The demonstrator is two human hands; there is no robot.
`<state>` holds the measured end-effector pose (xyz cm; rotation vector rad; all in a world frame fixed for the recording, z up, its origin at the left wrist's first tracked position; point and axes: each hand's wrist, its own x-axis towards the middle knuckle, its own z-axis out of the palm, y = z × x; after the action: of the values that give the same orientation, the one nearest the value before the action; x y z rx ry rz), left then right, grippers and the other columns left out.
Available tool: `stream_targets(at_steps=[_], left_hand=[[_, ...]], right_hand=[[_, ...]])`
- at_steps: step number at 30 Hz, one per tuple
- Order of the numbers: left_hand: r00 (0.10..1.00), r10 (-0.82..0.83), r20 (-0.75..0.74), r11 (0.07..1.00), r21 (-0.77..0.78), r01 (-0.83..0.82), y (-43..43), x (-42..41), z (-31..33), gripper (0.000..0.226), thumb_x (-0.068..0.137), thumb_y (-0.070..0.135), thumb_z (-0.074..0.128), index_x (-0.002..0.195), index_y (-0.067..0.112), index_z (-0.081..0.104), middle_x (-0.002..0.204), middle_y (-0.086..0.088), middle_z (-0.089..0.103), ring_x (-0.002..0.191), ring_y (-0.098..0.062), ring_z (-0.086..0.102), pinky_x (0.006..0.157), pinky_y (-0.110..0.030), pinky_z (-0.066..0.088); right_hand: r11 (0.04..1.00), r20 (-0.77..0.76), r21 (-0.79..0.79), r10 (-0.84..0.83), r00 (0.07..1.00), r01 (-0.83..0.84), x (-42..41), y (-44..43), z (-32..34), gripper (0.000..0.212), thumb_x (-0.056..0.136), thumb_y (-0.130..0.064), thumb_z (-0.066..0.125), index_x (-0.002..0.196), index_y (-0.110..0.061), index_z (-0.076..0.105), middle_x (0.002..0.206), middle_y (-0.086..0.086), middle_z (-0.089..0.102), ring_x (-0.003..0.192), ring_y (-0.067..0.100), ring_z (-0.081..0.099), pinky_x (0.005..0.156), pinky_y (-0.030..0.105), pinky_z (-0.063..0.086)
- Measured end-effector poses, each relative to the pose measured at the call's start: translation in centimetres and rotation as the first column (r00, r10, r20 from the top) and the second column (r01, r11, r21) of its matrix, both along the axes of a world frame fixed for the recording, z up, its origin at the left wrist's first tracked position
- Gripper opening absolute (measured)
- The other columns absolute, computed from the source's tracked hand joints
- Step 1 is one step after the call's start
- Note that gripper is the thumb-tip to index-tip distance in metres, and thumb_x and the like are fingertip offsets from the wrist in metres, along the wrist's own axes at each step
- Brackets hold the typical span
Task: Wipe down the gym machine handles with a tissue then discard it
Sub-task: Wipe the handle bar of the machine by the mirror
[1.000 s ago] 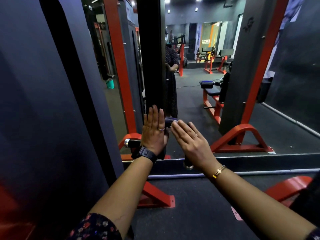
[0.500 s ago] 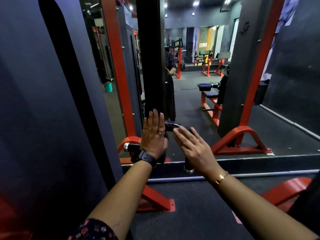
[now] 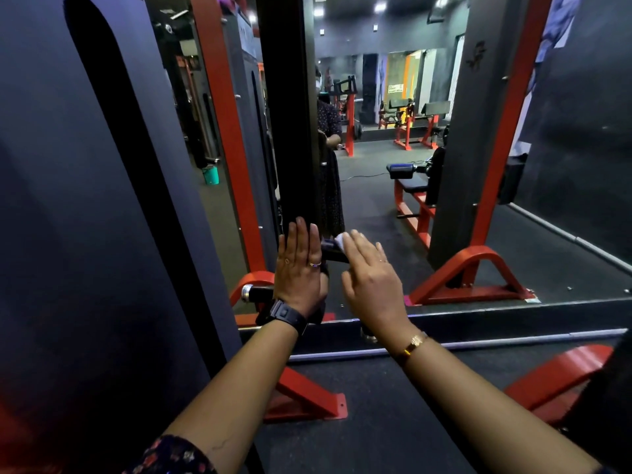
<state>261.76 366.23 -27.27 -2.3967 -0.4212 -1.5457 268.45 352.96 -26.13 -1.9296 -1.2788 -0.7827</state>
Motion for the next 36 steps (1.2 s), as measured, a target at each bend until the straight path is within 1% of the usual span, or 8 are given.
stream_targets(at_steps=[4, 7, 14, 18, 21, 25, 30, 36], left_hand=[[0.996, 0.069, -0.048, 0.996, 0.055, -0.066, -0.3, -0.5, 0.1, 0.108, 0.068, 0.022, 0.054, 0.153, 0.016, -0.013, 0.159, -0.005, -0.023, 0.148, -0.022, -0.015, 0.121, -0.039, -0.006], [0.975, 0.2, -0.097, 0.976, 0.11, -0.19, -0.6, -0.6, -0.2, 0.12, 0.066, 0.021, 0.072, 0.154, 0.017, -0.011, 0.159, -0.008, -0.023, 0.148, -0.022, -0.016, 0.12, -0.04, -0.009], [0.933, 0.316, -0.17, 0.939, 0.197, -0.282, -1.9, -0.3, -0.1, 0.103, 0.074, 0.027, 0.05, 0.153, 0.014, -0.013, 0.158, -0.01, -0.025, 0.147, -0.023, -0.02, 0.119, -0.042, -0.011], [0.936, 0.273, -0.221, 0.94, 0.267, -0.212, -2.6, -0.3, 0.5, 0.091, 0.08, 0.026, 0.043, 0.154, 0.013, -0.008, 0.16, -0.006, -0.021, 0.148, -0.022, -0.018, 0.119, -0.042, -0.009], [0.956, 0.142, -0.258, 0.956, 0.287, -0.065, -2.7, -0.5, 1.3, 0.093, 0.077, 0.022, 0.045, 0.155, 0.015, -0.005, 0.162, -0.004, -0.013, 0.149, -0.02, -0.012, 0.12, -0.04, -0.005], [0.929, 0.077, -0.361, 0.958, 0.285, 0.032, -2.7, -1.2, 2.0, 0.088, 0.077, 0.022, 0.043, 0.155, 0.014, 0.003, 0.161, -0.005, 0.012, 0.149, -0.02, -0.008, 0.121, -0.038, 0.001], [0.918, 0.113, -0.381, 0.978, 0.204, -0.036, -3.3, -1.2, 2.3, 0.084, 0.076, 0.027, 0.046, 0.152, 0.007, 0.017, 0.159, -0.011, 0.019, 0.149, -0.019, 0.012, 0.121, -0.036, 0.008], [0.862, 0.186, -0.472, 0.971, 0.224, -0.087, -3.3, -1.3, 2.1, 0.085, 0.073, 0.025, 0.054, 0.152, 0.019, 0.023, 0.158, -0.004, 0.028, 0.147, -0.019, 0.022, 0.12, -0.039, 0.013]], right_hand=[[0.973, -0.457, 0.215, 0.019, 0.889, 0.089, -0.2, -3.0, -4.7, 0.06, 0.081, -0.011, 0.037, 0.14, -0.012, 0.047, 0.139, 0.005, 0.053, 0.127, 0.021, 0.05, 0.104, 0.016, 0.029], [0.961, -0.553, 0.241, 0.023, 0.833, 0.133, -1.0, -3.0, -5.6, 0.057, 0.083, -0.003, 0.04, 0.14, -0.007, 0.045, 0.136, 0.012, 0.054, 0.123, 0.028, 0.053, 0.1, 0.016, 0.031], [0.998, -0.058, 0.063, 0.004, 0.998, 0.0, -0.8, 0.4, 0.1, 0.056, 0.085, -0.012, 0.028, 0.135, 0.003, 0.05, 0.139, 0.019, 0.05, 0.133, 0.033, 0.043, 0.112, 0.045, 0.027], [0.998, 0.184, 0.025, 0.044, 0.982, -0.049, 1.0, -1.7, -4.8, 0.063, 0.085, 0.006, 0.041, 0.146, -0.001, 0.029, 0.156, 0.013, 0.023, 0.146, 0.029, 0.016, 0.12, 0.04, 0.015], [0.992, 0.391, -0.094, 0.109, 0.914, -0.079, 3.6, -4.5, -9.6, 0.076, 0.082, 0.004, 0.056, 0.149, -0.006, 0.023, 0.161, 0.003, 0.007, 0.148, 0.025, 0.009, 0.12, 0.042, 0.012], [0.958, 0.719, -0.28, 0.251, 0.648, -0.06, 7.9, -5.6, -6.8, 0.049, 0.098, -0.002, 0.031, 0.146, -0.01, 0.033, 0.161, 0.001, 0.006, 0.148, 0.02, 0.009, 0.12, 0.043, 0.01], [0.975, 0.825, -0.209, 0.219, 0.521, -0.08, 8.8, -4.2, 0.3, 0.042, 0.102, -0.006, 0.032, 0.143, -0.01, 0.038, 0.152, 0.0, 0.032, 0.144, 0.02, 0.019, 0.117, 0.044, 0.017], [0.933, 0.764, -0.356, 0.324, 0.558, -0.054, 9.3, -5.6, -7.4, 0.055, 0.092, -0.009, 0.04, 0.146, -0.005, 0.031, 0.153, -0.002, 0.03, 0.148, 0.018, 0.008, 0.121, 0.039, 0.006]])
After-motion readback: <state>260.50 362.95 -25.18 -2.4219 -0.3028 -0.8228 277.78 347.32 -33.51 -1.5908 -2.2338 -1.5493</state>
